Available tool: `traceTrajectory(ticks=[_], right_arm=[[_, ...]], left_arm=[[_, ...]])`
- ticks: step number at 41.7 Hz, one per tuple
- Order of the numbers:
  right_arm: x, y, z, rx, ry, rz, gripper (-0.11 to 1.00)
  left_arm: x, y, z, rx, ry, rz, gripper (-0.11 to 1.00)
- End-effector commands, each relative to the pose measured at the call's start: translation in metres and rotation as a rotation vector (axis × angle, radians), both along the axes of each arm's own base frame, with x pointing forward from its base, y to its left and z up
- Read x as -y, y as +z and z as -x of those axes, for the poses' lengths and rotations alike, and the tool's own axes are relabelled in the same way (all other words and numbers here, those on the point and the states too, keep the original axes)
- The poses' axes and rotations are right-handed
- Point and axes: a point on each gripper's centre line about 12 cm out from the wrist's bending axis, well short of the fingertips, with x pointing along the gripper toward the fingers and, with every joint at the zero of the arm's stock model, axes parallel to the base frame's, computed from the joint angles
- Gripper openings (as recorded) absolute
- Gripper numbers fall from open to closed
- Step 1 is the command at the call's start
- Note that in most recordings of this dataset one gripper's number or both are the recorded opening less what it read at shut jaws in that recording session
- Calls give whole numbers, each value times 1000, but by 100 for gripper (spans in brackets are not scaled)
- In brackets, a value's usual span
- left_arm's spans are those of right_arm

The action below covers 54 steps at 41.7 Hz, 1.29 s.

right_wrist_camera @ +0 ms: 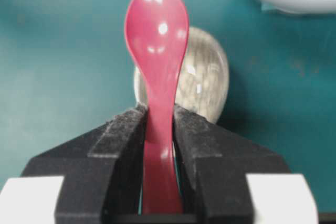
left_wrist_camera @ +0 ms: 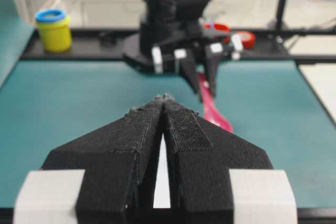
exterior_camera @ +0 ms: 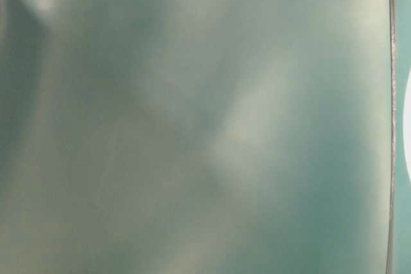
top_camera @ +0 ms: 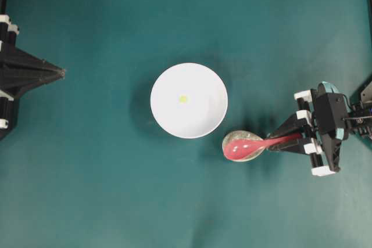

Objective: Scoop the yellow hexagonal prism block from the bowl with a spoon using the right arm.

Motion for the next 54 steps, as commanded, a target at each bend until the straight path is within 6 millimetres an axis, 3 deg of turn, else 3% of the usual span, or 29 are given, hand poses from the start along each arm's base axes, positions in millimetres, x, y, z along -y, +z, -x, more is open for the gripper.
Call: traceTrajectory(ticks=[1, 16, 27, 42, 54], right_arm=[[0, 22, -11, 16, -8, -14, 22], [18, 73, -41, -97, -81, -31, 20], [29, 95, -57, -168, -113, -28, 19], [29, 95, -57, -173, -123, -48, 16], [19, 81, -39, -201, -96, -57, 8]], left_arm=[[0, 8, -3, 18, 1, -3, 0], [0, 8, -3, 18, 1, -3, 0], [0, 4, -4, -2, 0, -3, 0], [0, -9, -11, -63, 1, -3, 0], [0, -6, -9, -51, 0, -3, 0]])
